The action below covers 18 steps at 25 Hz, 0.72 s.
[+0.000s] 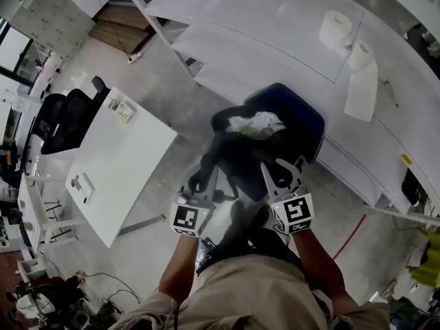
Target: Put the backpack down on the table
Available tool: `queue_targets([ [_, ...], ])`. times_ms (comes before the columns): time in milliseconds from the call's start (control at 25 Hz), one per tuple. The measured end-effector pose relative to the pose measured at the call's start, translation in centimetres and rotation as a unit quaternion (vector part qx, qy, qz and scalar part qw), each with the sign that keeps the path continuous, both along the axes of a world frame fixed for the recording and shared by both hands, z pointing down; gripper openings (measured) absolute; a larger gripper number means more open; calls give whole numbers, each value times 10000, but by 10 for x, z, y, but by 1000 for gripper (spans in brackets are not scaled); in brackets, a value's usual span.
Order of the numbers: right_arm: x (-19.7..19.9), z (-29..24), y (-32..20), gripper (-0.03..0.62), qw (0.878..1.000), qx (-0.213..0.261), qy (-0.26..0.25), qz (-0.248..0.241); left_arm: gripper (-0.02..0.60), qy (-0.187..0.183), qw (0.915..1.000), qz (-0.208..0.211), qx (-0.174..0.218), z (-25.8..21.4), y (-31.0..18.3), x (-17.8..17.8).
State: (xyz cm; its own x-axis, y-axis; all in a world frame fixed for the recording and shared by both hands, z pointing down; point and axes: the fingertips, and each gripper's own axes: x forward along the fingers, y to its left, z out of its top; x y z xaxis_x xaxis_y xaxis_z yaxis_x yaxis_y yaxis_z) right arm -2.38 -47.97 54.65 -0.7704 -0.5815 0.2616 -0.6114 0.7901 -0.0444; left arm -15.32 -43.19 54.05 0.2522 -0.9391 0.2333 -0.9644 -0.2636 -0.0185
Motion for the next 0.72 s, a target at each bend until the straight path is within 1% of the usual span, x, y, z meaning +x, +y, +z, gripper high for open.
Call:
queue_targets([
  [160,-35,-72,-1,64,9979,505,-245,-313,49,-36,9982,-292,522,-66,23,-28],
  [240,-54,-100,4,64,9958,652,-392,-518,49,-107,9960,-483,749,-95,37,-44],
  [400,-99,-144,20,64,9892,857,-678,-978,49,-299,9904,-876,1029,-142,64,-83],
  [520,-144,-168,38,64,9824,915,-849,-1388,50,-411,9833,-1268,1239,-170,90,-121],
  [720,-229,-195,83,64,9665,956,-1059,-2134,51,-716,9661,-1969,1507,-206,145,-193],
])
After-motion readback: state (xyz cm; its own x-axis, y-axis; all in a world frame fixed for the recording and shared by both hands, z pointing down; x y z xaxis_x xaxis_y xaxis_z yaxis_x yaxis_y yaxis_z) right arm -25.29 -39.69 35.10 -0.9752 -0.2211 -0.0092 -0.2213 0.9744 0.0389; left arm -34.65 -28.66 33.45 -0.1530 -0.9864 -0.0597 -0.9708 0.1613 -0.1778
